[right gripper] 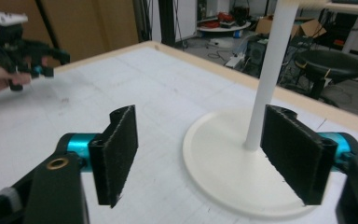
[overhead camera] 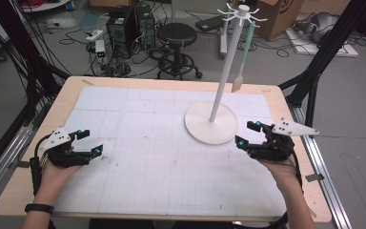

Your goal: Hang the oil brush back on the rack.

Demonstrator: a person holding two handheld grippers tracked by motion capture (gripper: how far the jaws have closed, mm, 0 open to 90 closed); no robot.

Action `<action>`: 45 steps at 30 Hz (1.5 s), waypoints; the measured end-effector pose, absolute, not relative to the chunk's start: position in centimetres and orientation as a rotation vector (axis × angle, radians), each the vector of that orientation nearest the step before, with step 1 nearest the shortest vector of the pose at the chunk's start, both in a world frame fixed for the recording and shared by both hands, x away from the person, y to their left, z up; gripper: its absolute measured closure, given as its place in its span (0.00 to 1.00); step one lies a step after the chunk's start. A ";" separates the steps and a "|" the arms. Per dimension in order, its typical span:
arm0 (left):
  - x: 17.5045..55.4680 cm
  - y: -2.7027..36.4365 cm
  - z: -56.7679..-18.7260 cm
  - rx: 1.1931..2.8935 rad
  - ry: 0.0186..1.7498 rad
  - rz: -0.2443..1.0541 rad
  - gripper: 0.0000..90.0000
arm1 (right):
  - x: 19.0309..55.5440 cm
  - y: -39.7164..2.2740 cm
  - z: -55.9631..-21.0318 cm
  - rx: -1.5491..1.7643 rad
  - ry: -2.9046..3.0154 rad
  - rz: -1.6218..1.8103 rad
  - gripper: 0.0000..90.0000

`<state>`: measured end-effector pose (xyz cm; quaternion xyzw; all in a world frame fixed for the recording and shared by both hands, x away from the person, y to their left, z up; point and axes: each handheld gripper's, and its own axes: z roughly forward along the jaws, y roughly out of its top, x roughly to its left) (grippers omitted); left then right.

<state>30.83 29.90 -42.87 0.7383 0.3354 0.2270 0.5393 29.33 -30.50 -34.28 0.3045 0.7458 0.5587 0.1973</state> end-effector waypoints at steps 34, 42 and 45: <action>30.7 29.8 -43.1 1.770 0.817 0.548 0.19 | 28.8 -30.0 -43.0 0.988 2.161 1.454 0.17; 30.6 29.8 -43.1 1.769 0.821 0.548 0.19 | 28.8 -30.1 -43.0 1.000 2.157 1.452 0.17; 30.6 29.7 -43.1 1.767 0.826 0.545 0.19 | 28.9 -30.1 -43.1 1.004 2.162 1.458 0.17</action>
